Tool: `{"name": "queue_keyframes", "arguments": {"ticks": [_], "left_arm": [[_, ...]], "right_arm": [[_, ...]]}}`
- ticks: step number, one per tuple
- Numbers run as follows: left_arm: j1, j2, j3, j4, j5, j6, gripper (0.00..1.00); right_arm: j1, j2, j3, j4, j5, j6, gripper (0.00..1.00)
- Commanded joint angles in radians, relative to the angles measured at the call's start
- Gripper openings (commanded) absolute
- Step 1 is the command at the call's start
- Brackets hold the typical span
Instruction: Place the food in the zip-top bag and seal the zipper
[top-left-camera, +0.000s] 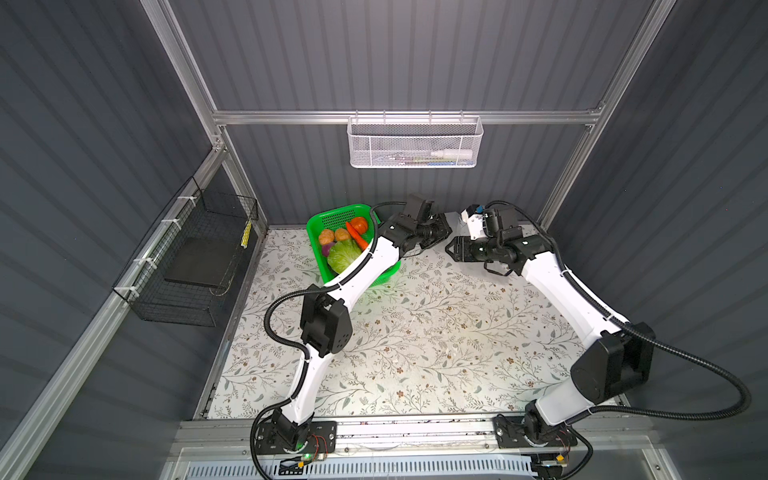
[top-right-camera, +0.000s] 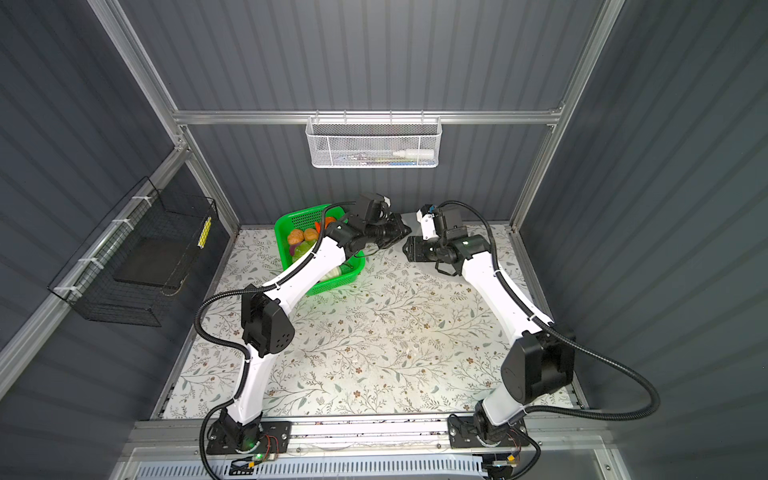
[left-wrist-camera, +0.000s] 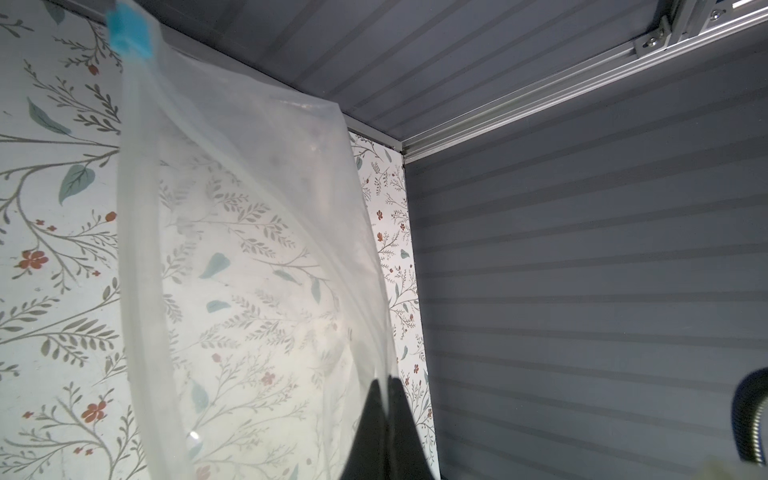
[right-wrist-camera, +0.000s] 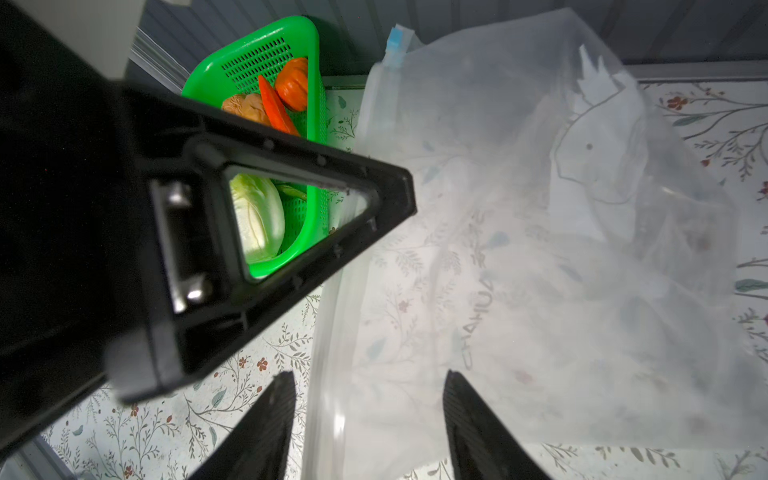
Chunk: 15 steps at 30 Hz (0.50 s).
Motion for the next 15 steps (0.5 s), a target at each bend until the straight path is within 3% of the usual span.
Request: {"name": "queue_keyframes", "arguments": {"ticks": [1, 7, 13, 15], "left_arm": [[-0.011, -0.038, -0.017, 0.016, 0.005, -0.014, 0.00], [-0.011, -0.052, -0.042, 0.026, 0.004, -0.017, 0.00], [-0.012, -0.057, -0.049, 0.034, 0.009, -0.019, 0.01], [-0.012, -0.060, -0.049, 0.036, 0.011, -0.019, 0.05]], "right_arm": [[0.012, 0.017, 0.016, 0.023, 0.041, 0.030, 0.58], [0.012, 0.018, 0.007, 0.046, 0.125, 0.056, 0.48], [0.012, 0.029, 0.014, 0.045, 0.101, 0.083, 0.10], [0.012, 0.030, 0.010, 0.044, 0.097, 0.087, 0.04]]}}
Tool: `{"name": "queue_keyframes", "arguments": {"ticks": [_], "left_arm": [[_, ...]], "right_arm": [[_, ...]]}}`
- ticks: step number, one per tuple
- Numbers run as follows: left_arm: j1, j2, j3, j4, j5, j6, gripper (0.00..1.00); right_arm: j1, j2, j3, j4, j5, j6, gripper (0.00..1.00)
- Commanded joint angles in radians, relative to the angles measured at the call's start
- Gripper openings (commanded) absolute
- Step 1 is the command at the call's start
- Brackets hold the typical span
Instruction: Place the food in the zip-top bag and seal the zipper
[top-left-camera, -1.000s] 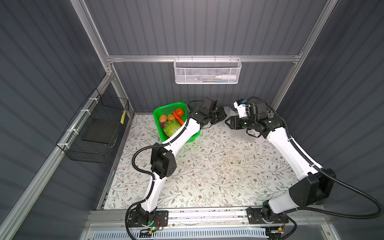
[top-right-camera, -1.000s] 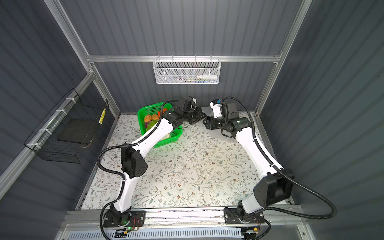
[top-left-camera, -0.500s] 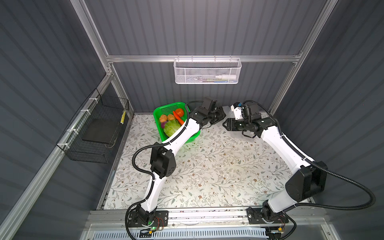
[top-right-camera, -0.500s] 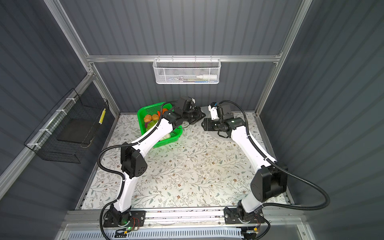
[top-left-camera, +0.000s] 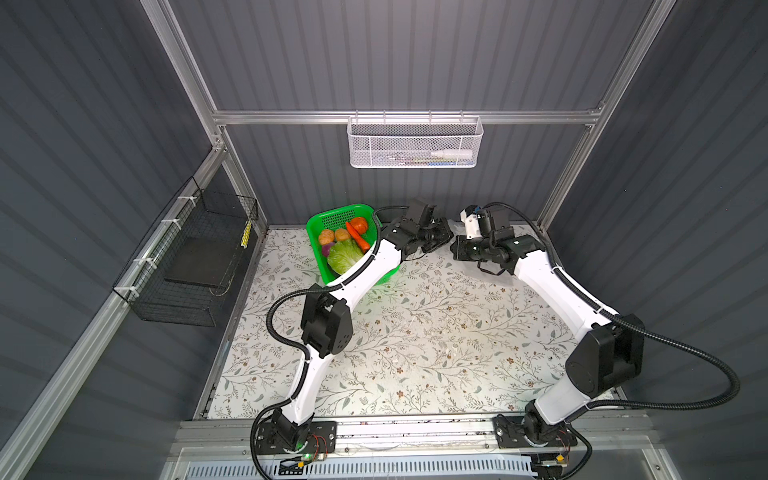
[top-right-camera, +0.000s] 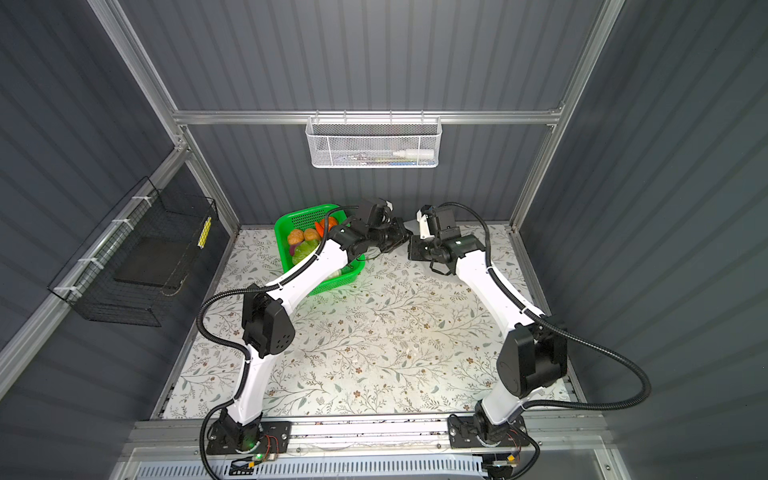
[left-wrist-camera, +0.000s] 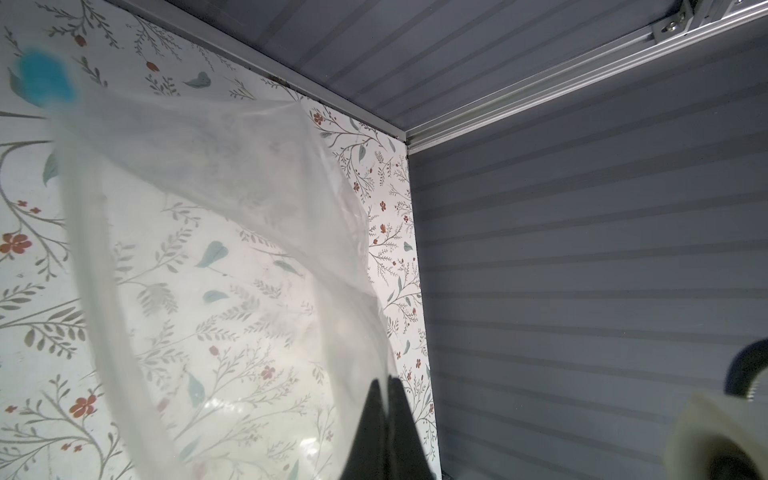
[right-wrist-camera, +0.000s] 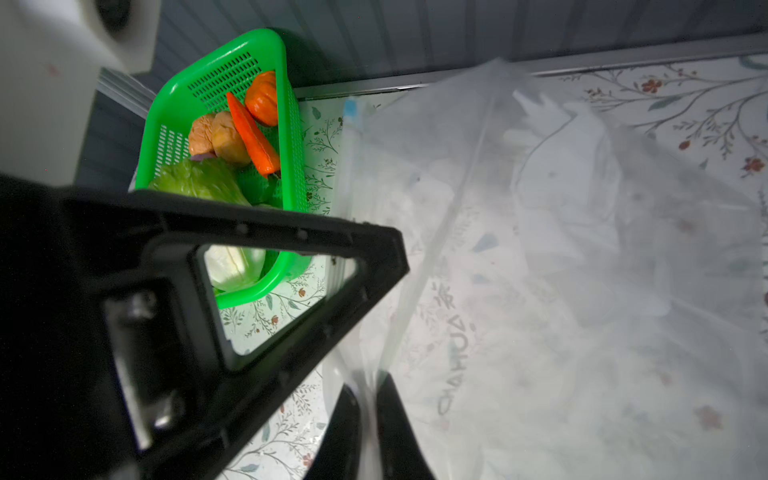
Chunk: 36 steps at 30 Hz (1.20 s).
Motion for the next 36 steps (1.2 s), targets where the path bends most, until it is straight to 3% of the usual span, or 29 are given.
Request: {"name": "queue_keyframes", "arguments": {"ticks": [1, 3, 4, 7, 8, 11, 15, 22, 31, 36], "left_arm": [[-0.005, -0.059, -0.010, 0.013, 0.011, -0.007, 0.11], [-0.004, -0.065, -0.011, 0.022, 0.023, -0.008, 0.48], [-0.004, -0.070, -0.010, 0.022, 0.020, -0.008, 0.61], [0.003, -0.094, -0.005, 0.009, -0.008, 0.006, 0.86], [0.012, -0.108, -0.008, 0.002, -0.012, 0.010, 0.90], [0.054, -0.168, -0.067, -0.012, -0.031, 0.012, 0.90], [0.121, -0.286, -0.283, 0.039, -0.045, -0.034, 0.85], [0.133, -0.289, -0.484, 0.119, 0.067, -0.191, 0.83], [0.111, -0.133, -0.394, 0.327, 0.095, -0.354, 0.84], [0.102, -0.067, -0.341, 0.352, 0.135, -0.405, 0.82]], "right_arm": [[-0.001, 0.002, 0.007, 0.003, 0.010, 0.016, 0.01], [-0.002, -0.004, -0.003, 0.014, -0.002, 0.014, 0.00], [-0.001, -0.008, -0.008, 0.019, -0.003, 0.016, 0.00], [-0.004, -0.011, -0.019, 0.027, -0.003, 0.019, 0.00], [-0.006, -0.013, -0.021, 0.025, -0.003, 0.022, 0.00], [-0.018, -0.025, -0.037, 0.032, -0.019, 0.049, 0.00], [-0.042, -0.061, -0.087, 0.079, -0.043, 0.112, 0.00], [-0.052, -0.135, -0.203, 0.232, -0.037, 0.210, 0.00], [-0.053, -0.181, -0.299, 0.369, -0.050, 0.290, 0.00], [-0.053, -0.181, -0.316, 0.390, -0.073, 0.311, 0.00]]}}
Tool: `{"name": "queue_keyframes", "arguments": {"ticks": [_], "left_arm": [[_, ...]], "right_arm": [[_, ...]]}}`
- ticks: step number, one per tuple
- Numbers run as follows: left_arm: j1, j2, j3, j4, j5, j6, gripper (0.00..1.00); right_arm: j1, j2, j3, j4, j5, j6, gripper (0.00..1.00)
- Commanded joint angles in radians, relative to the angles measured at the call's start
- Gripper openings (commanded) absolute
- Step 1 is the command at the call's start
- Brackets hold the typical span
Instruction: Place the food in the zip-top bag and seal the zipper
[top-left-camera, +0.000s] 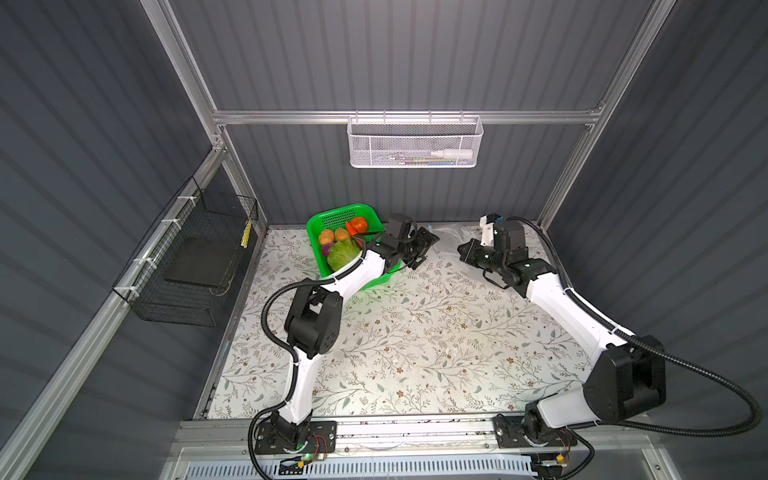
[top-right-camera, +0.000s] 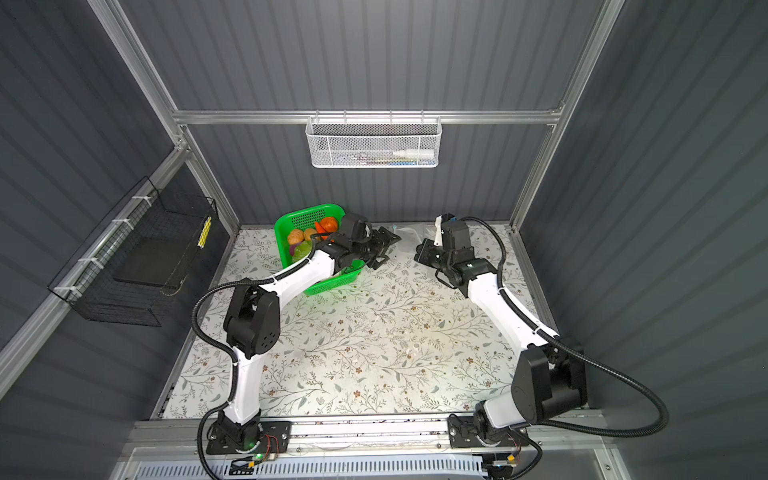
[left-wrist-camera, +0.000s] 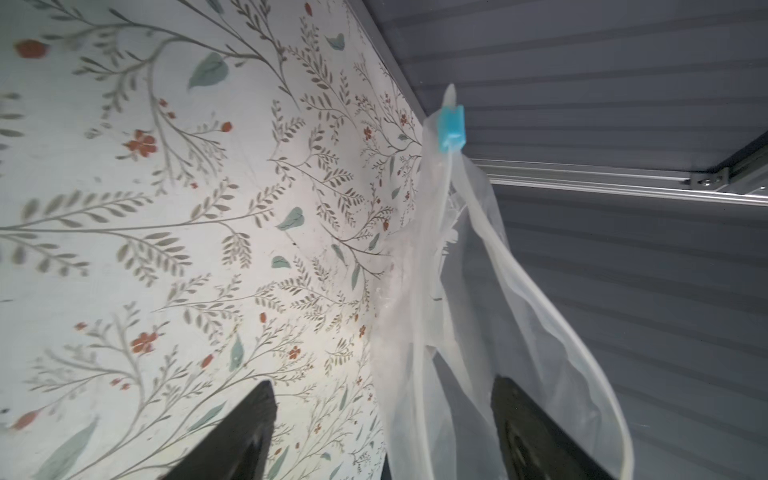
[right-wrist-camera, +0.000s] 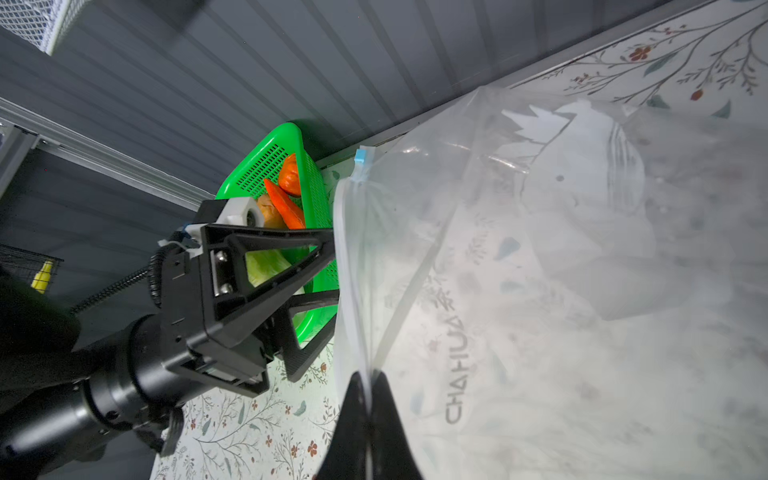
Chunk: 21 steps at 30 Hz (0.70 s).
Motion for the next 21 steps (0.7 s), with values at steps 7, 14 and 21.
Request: {"name": "queue_keyframes", "arguments": {"ticks": [7, 14, 21], "left_arm": [[-0.004, 0.048, 0.058, 0.090, 0.061, -0.075, 0.42], [-0.006, 0.057, 0.101, 0.053, 0.082, -0.052, 0.00], [-0.006, 0.064, 0.281, -0.137, 0.029, 0.182, 0.00]], "right_arm": [[-0.002, -0.012, -0.020, 0.072, -0.030, 0.024, 0.00], [-0.003, -0.008, -0.029, 0.114, -0.060, 0.000, 0.00], [-0.004, -0.096, -0.040, 0.144, 0.044, -0.238, 0.99]]}}
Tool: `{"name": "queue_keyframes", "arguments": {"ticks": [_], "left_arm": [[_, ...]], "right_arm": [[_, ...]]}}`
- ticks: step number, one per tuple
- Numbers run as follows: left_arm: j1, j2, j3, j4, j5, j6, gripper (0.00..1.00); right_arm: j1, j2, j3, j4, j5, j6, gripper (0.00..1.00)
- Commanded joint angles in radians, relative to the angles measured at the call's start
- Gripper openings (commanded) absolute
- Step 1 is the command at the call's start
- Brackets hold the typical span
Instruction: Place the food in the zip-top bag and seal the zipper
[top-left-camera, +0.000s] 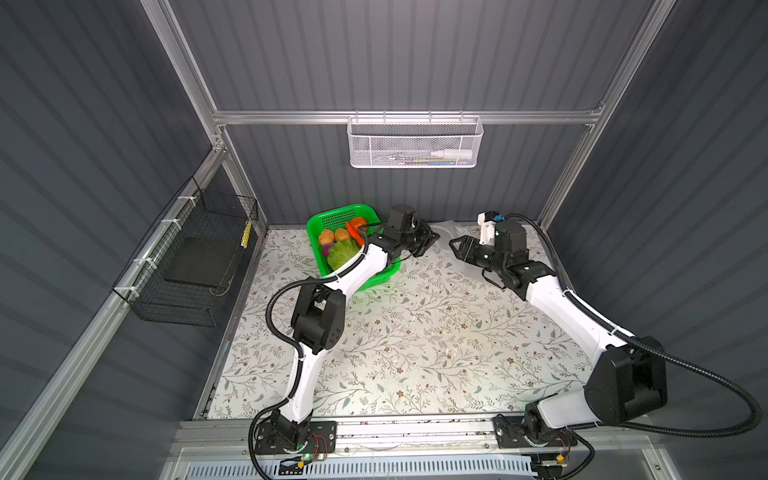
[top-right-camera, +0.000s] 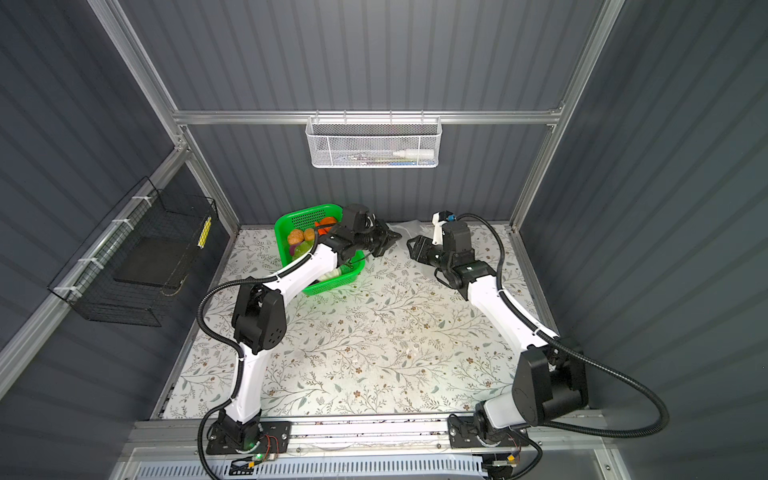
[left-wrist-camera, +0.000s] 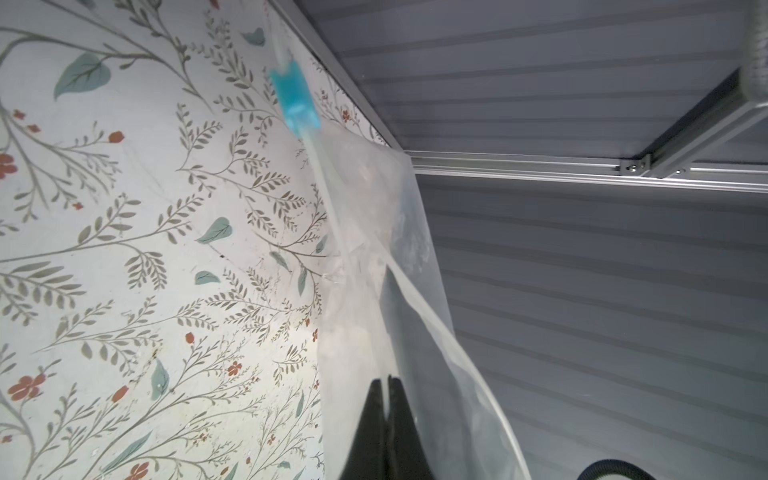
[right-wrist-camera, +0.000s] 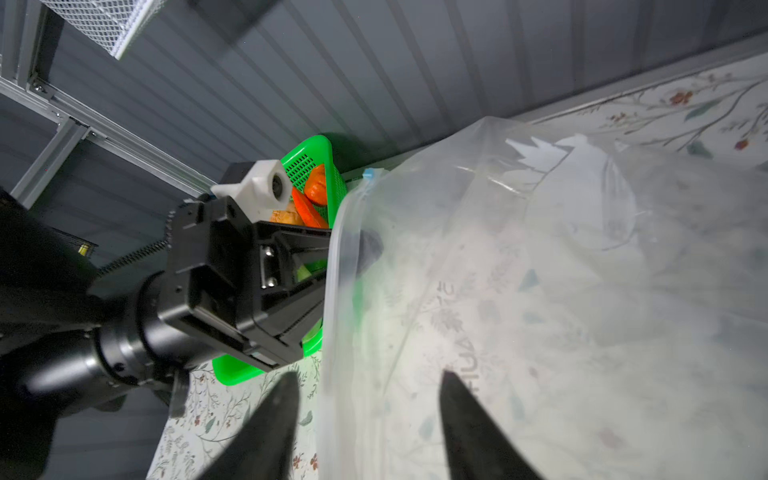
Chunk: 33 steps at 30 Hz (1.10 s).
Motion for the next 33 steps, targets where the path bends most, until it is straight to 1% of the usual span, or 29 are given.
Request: {"name": "queue_keyframes", "arguments": {"ticks": [1, 4, 5, 7, 8, 10, 12, 13, 14, 15, 18, 20, 21, 22, 23, 25, 28, 30, 33], "left_arm": [[-0.005, 0.023, 0.138, -0.144, -0.021, 0.183, 0.00], [-0.006, 0.049, 0.254, -0.262, -0.042, 0.297, 0.00], [-0.006, 0.058, 0.288, -0.296, -0.066, 0.328, 0.00], [-0.006, 0.071, 0.342, -0.350, -0.080, 0.380, 0.00], [-0.008, 0.077, 0.363, -0.377, -0.089, 0.399, 0.00], [-0.009, 0.088, 0.412, -0.439, -0.112, 0.450, 0.00], [-0.016, 0.090, 0.439, -0.490, -0.144, 0.498, 0.00], [-0.021, 0.090, 0.447, -0.509, -0.160, 0.523, 0.00], [-0.027, 0.086, 0.453, -0.526, -0.178, 0.550, 0.00], [-0.032, 0.083, 0.456, -0.541, -0.197, 0.574, 0.00], [-0.058, 0.072, 0.459, -0.575, -0.243, 0.639, 0.00], [-0.077, 0.068, 0.457, -0.593, -0.268, 0.669, 0.00], [-0.086, 0.067, 0.457, -0.600, -0.277, 0.676, 0.00], [-0.093, 0.066, 0.454, -0.603, -0.284, 0.682, 0.00], [-0.099, 0.063, 0.449, -0.602, -0.291, 0.683, 0.00], [-0.110, 0.058, 0.436, -0.590, -0.290, 0.682, 0.00], [-0.127, 0.058, 0.432, -0.582, -0.296, 0.682, 0.00], [-0.135, 0.053, 0.420, -0.568, -0.299, 0.678, 0.00], [-0.140, 0.035, 0.381, -0.528, -0.297, 0.658, 0.00]], "right_arm": [[-0.006, -0.080, -0.008, 0.043, 0.093, -0.164, 0.99], [-0.007, -0.122, -0.021, 0.061, 0.219, -0.177, 0.99], [-0.014, -0.138, -0.021, 0.060, 0.216, -0.187, 0.99], [-0.048, -0.154, -0.007, 0.036, 0.116, -0.210, 0.99], [-0.074, -0.153, 0.012, 0.010, 0.029, -0.233, 0.99], [-0.116, -0.147, 0.045, -0.032, -0.062, -0.181, 0.99], [-0.161, -0.143, 0.051, -0.023, -0.174, -0.101, 0.99], [-0.172, -0.143, 0.052, -0.016, -0.192, -0.074, 0.99], [-0.176, -0.136, 0.069, -0.035, -0.201, -0.065, 0.96], [-0.174, -0.126, 0.096, -0.074, -0.205, -0.083, 0.92], [-0.165, -0.052, 0.247, -0.297, -0.190, -0.122, 0.84], [-0.149, -0.008, 0.348, -0.429, -0.153, -0.136, 0.81], [-0.136, 0.007, 0.384, -0.472, -0.132, -0.150, 0.80], [-0.119, 0.024, 0.426, -0.517, -0.072, -0.168, 0.80], [-0.097, 0.041, 0.467, -0.561, -0.039, -0.186, 0.80], [-0.059, 0.077, 0.541, -0.636, 0.011, -0.208, 0.79], [-0.020, 0.118, 0.612, -0.717, 0.071, -0.201, 0.78], [0.006, 0.122, 0.613, -0.726, 0.107, -0.204, 0.77], [0.038, 0.130, 0.605, -0.730, 0.109, -0.197, 0.73]]}}
